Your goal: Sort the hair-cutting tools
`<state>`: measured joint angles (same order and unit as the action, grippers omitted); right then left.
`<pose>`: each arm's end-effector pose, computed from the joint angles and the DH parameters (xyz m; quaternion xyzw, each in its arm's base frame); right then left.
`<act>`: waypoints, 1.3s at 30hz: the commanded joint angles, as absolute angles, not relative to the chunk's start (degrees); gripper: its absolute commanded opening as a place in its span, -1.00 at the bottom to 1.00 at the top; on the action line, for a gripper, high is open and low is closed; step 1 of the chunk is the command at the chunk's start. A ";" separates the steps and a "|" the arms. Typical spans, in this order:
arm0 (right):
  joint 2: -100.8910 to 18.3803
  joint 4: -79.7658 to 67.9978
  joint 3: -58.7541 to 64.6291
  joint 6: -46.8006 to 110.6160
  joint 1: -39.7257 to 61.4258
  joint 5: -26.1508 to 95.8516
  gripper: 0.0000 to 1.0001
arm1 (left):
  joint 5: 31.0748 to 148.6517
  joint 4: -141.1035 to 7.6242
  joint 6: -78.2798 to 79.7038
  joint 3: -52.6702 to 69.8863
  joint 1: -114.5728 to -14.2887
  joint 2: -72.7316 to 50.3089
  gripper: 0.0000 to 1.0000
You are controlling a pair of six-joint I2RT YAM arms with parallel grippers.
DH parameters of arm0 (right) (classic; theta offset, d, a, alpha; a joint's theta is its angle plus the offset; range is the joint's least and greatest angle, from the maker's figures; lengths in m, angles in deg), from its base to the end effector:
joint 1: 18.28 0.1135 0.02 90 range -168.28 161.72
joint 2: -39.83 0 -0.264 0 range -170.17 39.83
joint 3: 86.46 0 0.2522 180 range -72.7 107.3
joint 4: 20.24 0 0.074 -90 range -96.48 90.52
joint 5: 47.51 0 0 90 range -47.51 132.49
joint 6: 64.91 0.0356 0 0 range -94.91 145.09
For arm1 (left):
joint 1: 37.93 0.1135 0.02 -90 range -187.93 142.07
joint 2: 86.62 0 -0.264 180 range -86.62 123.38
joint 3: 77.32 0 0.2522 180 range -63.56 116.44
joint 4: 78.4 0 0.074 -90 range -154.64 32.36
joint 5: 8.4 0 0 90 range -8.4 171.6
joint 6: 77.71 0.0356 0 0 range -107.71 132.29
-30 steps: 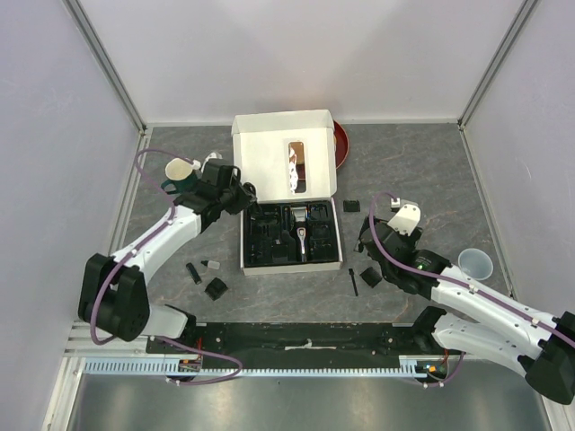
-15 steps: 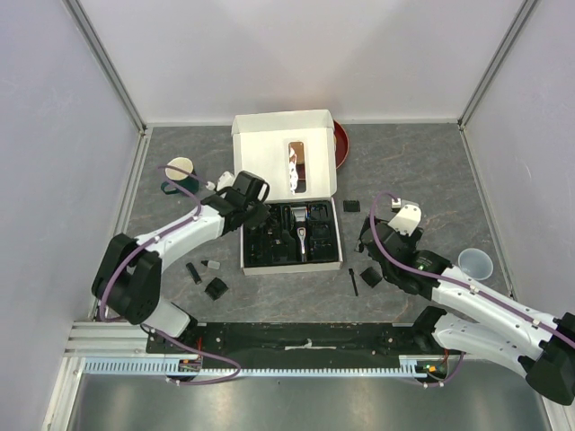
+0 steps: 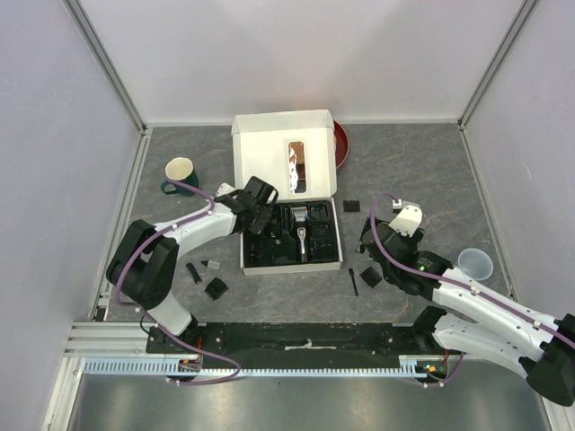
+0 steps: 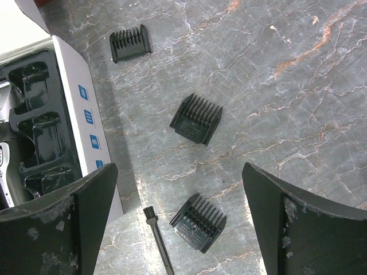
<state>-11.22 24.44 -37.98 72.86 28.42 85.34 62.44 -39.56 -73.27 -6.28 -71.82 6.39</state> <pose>0.1369 0.1100 0.2340 0.1412 0.8656 0.0181 0.4801 0.2723 -0.1689 0.1888 -0.4536 0.8406 -0.1334 0.2644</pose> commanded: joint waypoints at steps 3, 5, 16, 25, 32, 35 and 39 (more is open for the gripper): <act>-10.36 24.98 -38.33 72.29 28.39 87.76 0.96 | 56.29 -43.62 -78.24 -6.08 -72.03 6.20 -0.76; -10.36 25.07 -38.24 72.20 28.39 87.84 0.96 | 55.85 -43.72 -77.62 -5.91 -72.03 6.37 -0.42; -10.10 25.42 -37.36 72.03 28.39 86.79 0.96 | 54.45 -40.29 -65.52 -3.36 -72.03 -0.48 0.47; -9.22 25.43 -36.84 71.68 28.39 83.81 0.96 | 55.05 -31.86 -56.80 -6.33 -68.09 -14.62 0.99; -10.09 23.58 -36.57 71.76 28.39 79.59 0.96 | 59.88 -30.10 -52.75 -21.00 -58.25 -28.77 0.85; -11.06 22.44 -36.84 71.85 28.39 78.36 0.96 | 58.85 -28.35 -52.65 -23.91 -55.95 -32.38 0.79; -12.47 21.73 -37.01 72.29 28.39 76.60 0.96 | 53.15 -23.60 -55.73 -25.33 -54.98 -32.83 0.71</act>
